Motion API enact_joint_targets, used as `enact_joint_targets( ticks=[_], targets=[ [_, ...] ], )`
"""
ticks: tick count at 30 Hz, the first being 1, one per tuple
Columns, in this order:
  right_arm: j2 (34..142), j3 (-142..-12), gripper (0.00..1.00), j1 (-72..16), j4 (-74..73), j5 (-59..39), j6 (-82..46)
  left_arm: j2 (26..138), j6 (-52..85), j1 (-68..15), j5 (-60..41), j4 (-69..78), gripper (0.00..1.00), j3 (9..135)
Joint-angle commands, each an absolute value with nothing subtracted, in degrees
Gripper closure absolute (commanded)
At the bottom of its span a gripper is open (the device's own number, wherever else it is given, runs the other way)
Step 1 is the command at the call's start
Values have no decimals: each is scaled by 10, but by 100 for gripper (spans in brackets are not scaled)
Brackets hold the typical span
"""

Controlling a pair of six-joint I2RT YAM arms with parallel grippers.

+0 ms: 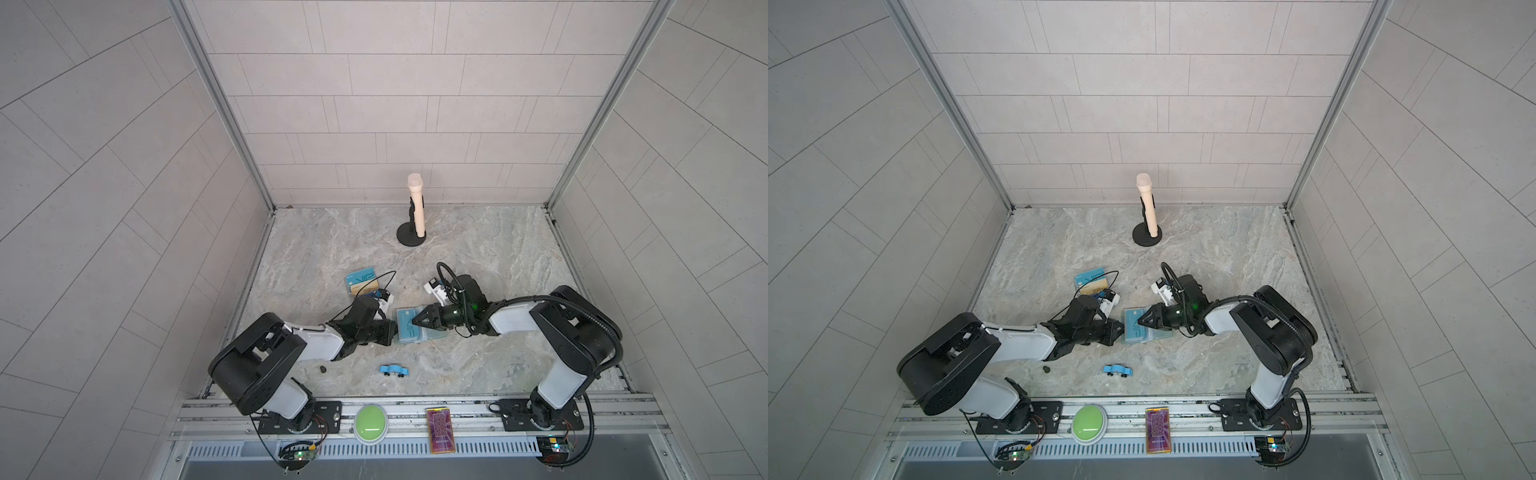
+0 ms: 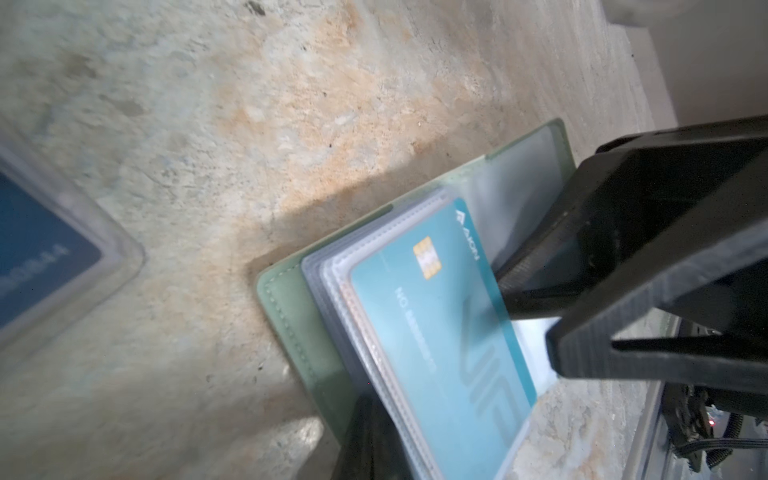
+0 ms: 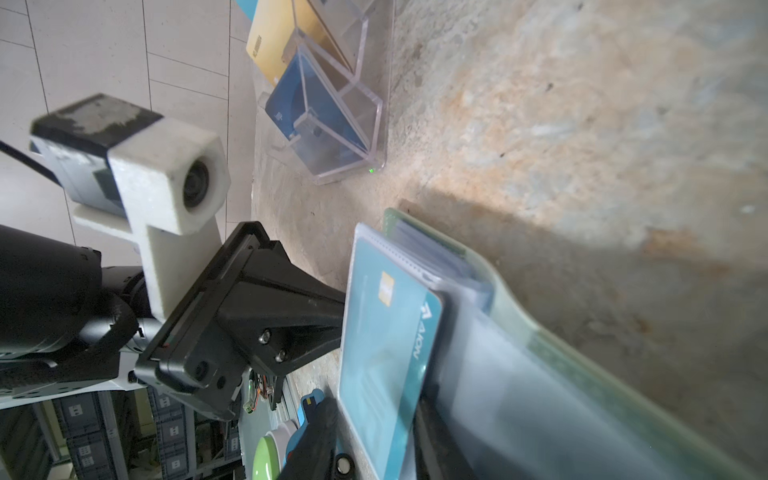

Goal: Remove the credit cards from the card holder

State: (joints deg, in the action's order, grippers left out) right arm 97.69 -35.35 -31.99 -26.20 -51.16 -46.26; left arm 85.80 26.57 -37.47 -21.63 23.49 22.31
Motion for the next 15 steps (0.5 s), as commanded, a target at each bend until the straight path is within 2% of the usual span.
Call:
enact_joint_targets(
  ticks=[1,8,15],
  targets=[
    [962,-370,65,-328,-211,-532,-423,879,236,-370,-131,126,100,223],
    [964,-367,66,-326,-216,-533,-428,868,229,-371,-131,105,100,235],
    [969,-358,69,-319,-289,-555,-470,869,228,-371,-130,101,100,235]
  ],
)
